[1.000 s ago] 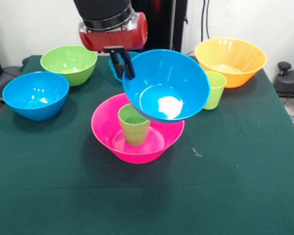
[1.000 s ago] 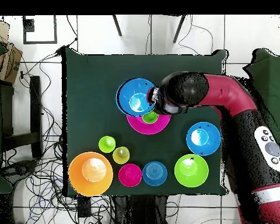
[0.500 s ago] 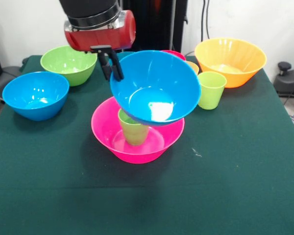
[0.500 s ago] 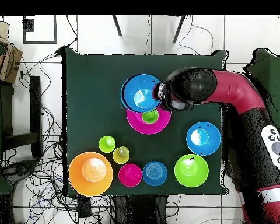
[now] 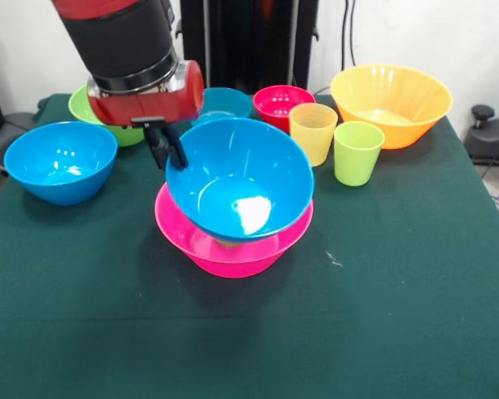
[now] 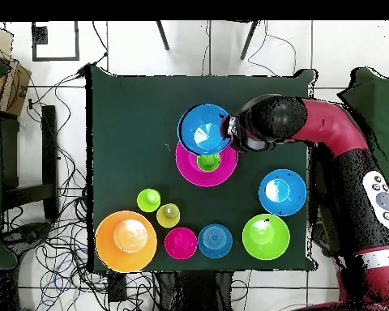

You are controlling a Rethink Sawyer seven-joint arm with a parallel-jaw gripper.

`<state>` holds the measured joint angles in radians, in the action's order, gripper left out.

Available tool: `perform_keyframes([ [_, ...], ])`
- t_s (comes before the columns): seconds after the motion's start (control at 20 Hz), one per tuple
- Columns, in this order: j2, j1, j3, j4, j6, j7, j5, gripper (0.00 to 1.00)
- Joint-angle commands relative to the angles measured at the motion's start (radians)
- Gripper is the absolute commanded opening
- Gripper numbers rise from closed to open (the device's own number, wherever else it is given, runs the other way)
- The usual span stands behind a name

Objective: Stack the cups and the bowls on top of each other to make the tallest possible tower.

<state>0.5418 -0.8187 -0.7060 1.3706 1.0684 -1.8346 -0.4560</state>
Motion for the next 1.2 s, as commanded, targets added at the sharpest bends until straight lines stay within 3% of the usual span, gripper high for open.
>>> perform_keyframes([
  [0.05, -0.066, -0.009, -0.032, -0.009, -0.028, 0.333, -0.083, 0.0],
  [0.25, -0.044, -0.025, -0.038, 0.106, -0.073, 0.278, -0.069, 0.0],
  [0.4, -0.029, -0.033, -0.045, 0.142, -0.08, 0.261, -0.064, 0.0],
  [1.2, -0.047, -0.058, -0.07, 0.129, -0.062, 0.279, -0.072, 0.0],
])
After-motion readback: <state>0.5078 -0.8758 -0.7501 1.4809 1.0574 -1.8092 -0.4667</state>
